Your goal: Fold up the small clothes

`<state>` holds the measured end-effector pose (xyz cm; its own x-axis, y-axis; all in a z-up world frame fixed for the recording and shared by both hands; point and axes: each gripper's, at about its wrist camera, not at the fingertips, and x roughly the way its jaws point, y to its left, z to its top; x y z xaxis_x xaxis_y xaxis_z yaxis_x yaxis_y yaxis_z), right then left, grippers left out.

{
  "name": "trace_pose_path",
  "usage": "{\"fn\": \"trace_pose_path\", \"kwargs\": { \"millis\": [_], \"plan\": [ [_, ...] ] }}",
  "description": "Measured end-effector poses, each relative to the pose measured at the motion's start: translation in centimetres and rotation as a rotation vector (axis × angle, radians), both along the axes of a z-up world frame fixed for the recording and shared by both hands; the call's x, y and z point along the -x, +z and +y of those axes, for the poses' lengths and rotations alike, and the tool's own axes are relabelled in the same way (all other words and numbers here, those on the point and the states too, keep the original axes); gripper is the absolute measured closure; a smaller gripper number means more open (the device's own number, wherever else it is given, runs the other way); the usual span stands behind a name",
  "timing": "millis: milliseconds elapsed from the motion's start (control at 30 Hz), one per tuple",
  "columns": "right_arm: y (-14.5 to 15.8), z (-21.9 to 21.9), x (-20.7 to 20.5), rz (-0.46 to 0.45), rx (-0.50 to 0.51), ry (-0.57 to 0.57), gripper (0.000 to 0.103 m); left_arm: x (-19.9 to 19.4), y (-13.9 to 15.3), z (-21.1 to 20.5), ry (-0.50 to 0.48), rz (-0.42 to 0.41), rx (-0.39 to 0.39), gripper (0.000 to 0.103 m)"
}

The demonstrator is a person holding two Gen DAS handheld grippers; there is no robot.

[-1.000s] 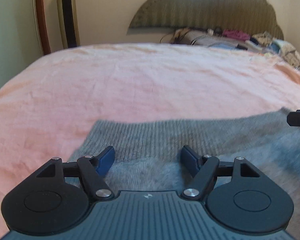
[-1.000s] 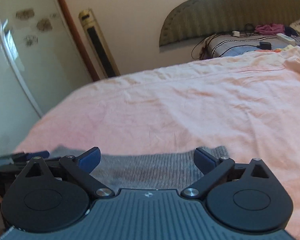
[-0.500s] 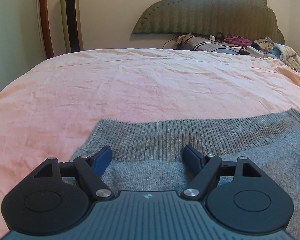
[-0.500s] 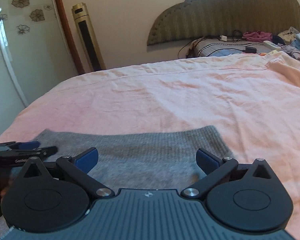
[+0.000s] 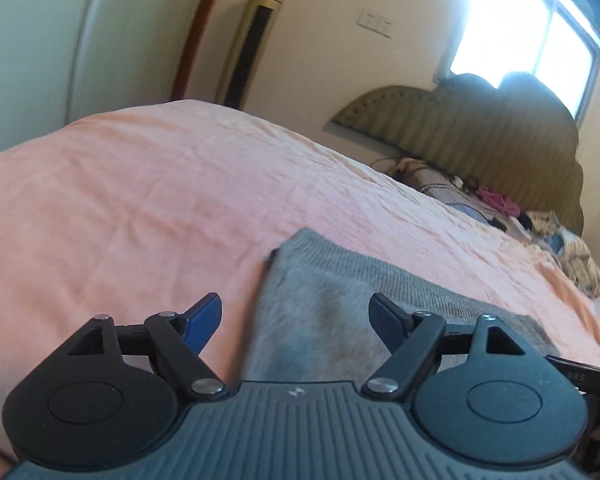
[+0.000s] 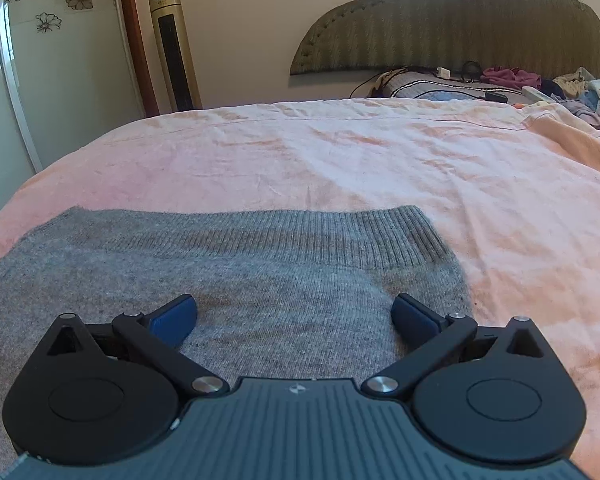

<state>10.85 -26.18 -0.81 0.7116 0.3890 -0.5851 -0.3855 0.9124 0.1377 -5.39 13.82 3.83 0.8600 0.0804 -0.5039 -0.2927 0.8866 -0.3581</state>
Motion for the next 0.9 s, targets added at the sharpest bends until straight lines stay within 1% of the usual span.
{"fn": "trace_pose_path", "kwargs": {
  "millis": [67,133,167,200,233,300,333,367,433,467,500,533,567,600,733,767,800,833,867,900],
  "plan": [
    [0.0,0.0,0.1,-0.001,0.001,0.0,0.0,4.7,-0.9,1.2,0.059,0.019,0.102,0.021],
    [0.0,0.0,0.1,-0.001,-0.001,0.0,0.0,8.0,-2.4,1.9,0.096,0.052,0.231,0.021],
    [0.0,0.0,0.1,-0.001,-0.001,-0.001,0.0,9.2,-2.8,1.8,0.096,0.032,0.258,0.021],
    [0.0,0.0,0.1,-0.002,-0.001,-0.001,0.0,9.9,-2.7,1.5,0.1,0.015,0.264,0.02],
    [0.0,0.0,0.1,-0.003,0.0,-0.002,0.0,9.9,-2.7,1.2,0.079,0.009,0.28,0.02],
    [0.0,0.1,0.1,-0.004,0.001,-0.003,0.0,8.7,-3.1,0.8,0.016,0.004,0.357,0.02],
    [0.0,0.0,0.1,-0.004,0.0,-0.003,0.0,7.9,-3.5,0.5,0.002,0.009,0.401,0.02],
    [0.1,0.0,0.2,-0.004,-0.001,-0.004,0.0,7.1,-3.7,0.2,-0.002,0.003,0.413,0.02],
    [0.1,-0.1,0.3,-0.006,-0.004,-0.007,0.0,5.5,-3.8,-0.4,0.011,0.001,0.401,0.022],
    [0.1,-0.1,0.3,-0.006,-0.006,-0.009,0.0,5.0,-3.9,-0.5,0.03,-0.002,0.413,0.027],
    [0.1,-0.2,0.3,-0.007,-0.009,-0.011,0.0,4.4,-4.1,-0.5,0.037,0.005,0.442,0.06],
    [0.1,-0.2,0.4,-0.008,-0.012,-0.012,0.0,3.6,-4.6,-0.4,0.049,0.042,0.469,0.094],
    [0.1,-0.3,0.4,-0.008,-0.016,-0.013,0.0,3.0,-5.1,-0.2,0.08,0.09,0.476,0.096],
    [0.1,-0.4,0.4,-0.008,-0.019,-0.014,0.0,2.8,-5.4,-0.1,0.089,0.085,0.484,0.097],
    [0.4,-0.4,0.5,-0.01,-0.022,-0.018,0.0,2.7,-4.8,-0.6,0.083,0.095,0.416,0.097],
    [0.7,-0.4,0.7,-0.02,-0.024,-0.03,0.0,2.6,-4.5,-0.7,0.093,0.089,0.396,0.097],
    [1.5,-0.4,1.0,-0.032,-0.04,-0.065,0.0,2.5,-4.1,-0.9,0.097,0.083,0.355,0.097],
    [2.4,-0.4,1.4,-0.038,-0.086,-0.092,0.0,2.4,-3.4,-1.7,0.076,0.071,0.276,0.098],
    [3.3,-0.2,1.7,-0.028,-0.156,-0.078,0.0,2.1,-2.6,-2.8,0.038,0.046,0.193,0.098],
    [4.2,0.2,1.7,0.009,-0.249,-0.024,0.0,1.8,-1.8,-4.1,-0.008,0.018,0.116,0.098]
  ]
}}
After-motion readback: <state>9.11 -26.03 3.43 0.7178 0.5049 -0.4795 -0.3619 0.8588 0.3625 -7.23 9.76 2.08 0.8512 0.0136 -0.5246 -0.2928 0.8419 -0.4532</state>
